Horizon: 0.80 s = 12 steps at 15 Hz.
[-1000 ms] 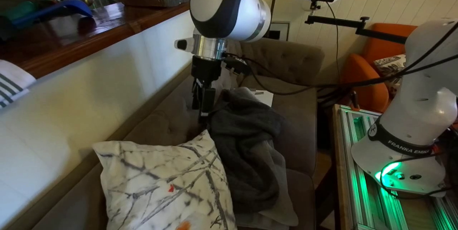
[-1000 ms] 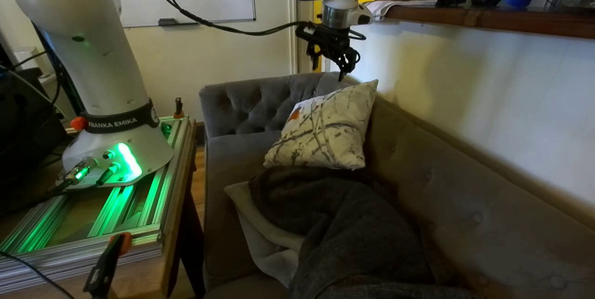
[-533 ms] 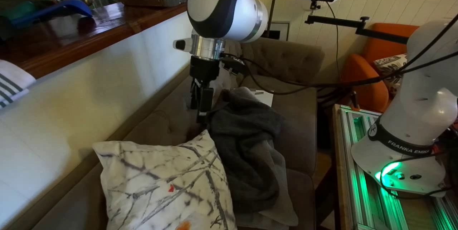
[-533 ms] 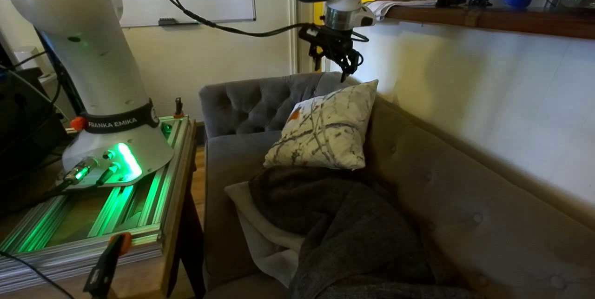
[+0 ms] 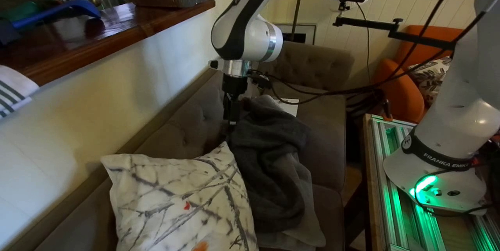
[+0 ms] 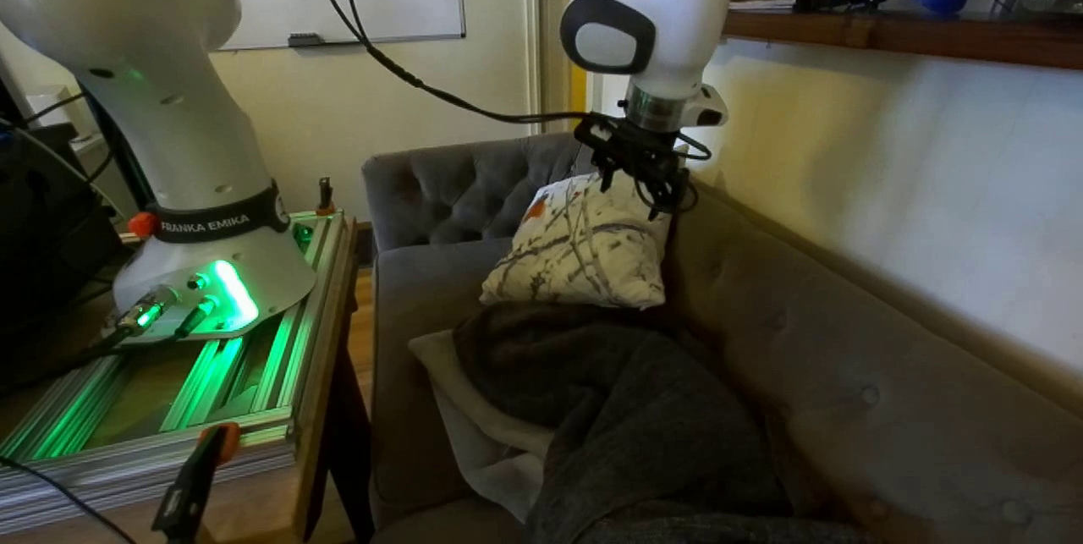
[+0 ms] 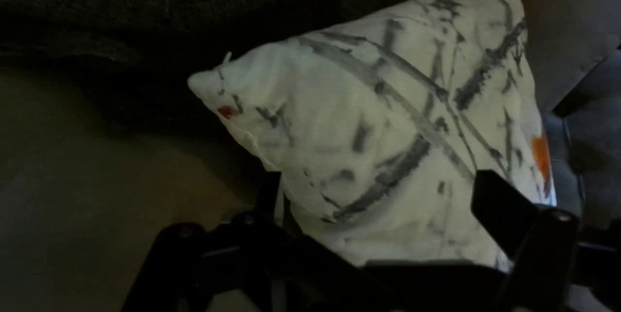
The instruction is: Move the pillow on the sofa
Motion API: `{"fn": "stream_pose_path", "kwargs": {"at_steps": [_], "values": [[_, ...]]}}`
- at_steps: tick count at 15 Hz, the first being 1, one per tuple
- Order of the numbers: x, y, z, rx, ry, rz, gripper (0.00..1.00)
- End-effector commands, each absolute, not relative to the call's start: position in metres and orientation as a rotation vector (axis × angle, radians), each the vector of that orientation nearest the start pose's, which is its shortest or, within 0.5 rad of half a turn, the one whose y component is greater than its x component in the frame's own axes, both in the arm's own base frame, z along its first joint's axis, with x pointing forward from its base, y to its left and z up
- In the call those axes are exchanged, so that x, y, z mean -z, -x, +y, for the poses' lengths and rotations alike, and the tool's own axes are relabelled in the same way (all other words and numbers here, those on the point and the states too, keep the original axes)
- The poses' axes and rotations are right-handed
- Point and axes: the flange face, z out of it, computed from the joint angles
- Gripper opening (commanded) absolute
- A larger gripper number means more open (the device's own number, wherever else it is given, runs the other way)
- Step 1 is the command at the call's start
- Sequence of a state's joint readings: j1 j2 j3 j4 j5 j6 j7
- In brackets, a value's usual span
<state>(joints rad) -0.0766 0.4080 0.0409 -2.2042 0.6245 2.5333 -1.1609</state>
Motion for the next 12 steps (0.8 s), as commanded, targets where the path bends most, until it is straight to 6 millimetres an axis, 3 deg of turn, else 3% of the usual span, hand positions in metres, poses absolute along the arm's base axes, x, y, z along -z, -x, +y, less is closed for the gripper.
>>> {"fn": "stream_pose_path", "kwargs": {"at_steps": [1, 5, 8, 9, 12], "values": [[-0.134, -0.573, -0.04, 0.224, 2.639, -0.805, 1.0], [-0.083, -0.592, -0.037, 0.206, 2.592, -0.795, 1.0], [-0.059, -0.601, -0.037, 0.201, 2.599, -0.756, 1.0], [-0.076, -0.588, -0.035, 0.181, 2.602, -0.772, 1.0], [-0.061, -0.594, -0.037, 0.182, 2.599, -0.759, 1.0]]}}
